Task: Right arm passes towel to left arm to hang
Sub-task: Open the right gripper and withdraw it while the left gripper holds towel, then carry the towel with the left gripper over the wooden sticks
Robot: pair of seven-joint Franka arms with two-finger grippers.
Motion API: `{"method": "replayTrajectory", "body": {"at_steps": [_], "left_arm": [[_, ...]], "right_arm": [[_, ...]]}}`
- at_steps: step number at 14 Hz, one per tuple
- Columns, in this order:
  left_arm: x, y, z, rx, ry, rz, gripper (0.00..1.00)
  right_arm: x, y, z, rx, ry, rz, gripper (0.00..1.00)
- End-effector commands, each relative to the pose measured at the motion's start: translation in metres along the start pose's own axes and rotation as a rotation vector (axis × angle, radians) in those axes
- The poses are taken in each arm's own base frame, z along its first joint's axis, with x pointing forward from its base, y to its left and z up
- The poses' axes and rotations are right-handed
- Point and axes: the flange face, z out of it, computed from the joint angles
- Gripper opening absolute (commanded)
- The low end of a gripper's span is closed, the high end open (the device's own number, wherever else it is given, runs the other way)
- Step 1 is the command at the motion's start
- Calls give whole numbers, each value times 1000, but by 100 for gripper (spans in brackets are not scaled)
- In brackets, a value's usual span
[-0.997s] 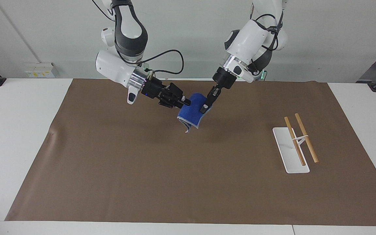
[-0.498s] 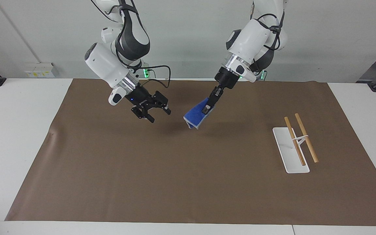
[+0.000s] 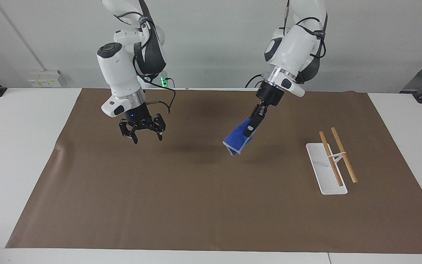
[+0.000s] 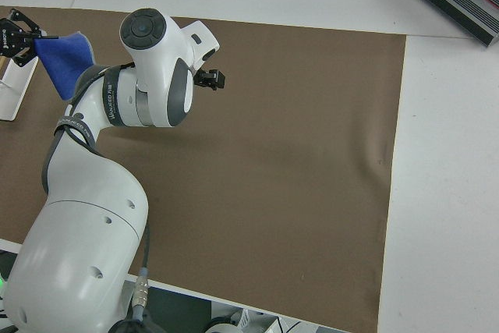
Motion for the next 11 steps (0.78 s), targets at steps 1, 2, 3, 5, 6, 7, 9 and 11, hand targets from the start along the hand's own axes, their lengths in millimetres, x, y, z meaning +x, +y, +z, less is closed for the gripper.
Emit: {"method": "replayTrajectory", "body": {"at_steps": [1, 2, 3, 5, 6, 7, 9, 11], "left_arm": [[20, 1, -2, -6, 40, 18, 0], [28, -4, -1, 5, 53, 16, 0], [35, -11, 0, 20, 73, 32, 0], [53, -13, -4, 22, 101, 23, 0], [65, -12, -7, 18, 115, 8, 0], [80, -11, -11, 14, 133, -10, 0], [111, -8, -20, -4, 170, -50, 0], [154, -9, -34, -16, 221, -104, 0]], "right_arm": [[16, 23, -38, -47, -42, 41, 100], [19, 31, -54, -51, -55, 57, 100], [22, 39, -70, -55, -63, 71, 100], [28, 45, -99, -59, -81, 84, 100], [30, 48, -112, -60, -88, 92, 100], [32, 51, -125, -63, -93, 110, 100], [32, 60, -147, -70, -118, 137, 100], [30, 69, -164, -75, -144, 155, 100]]}}
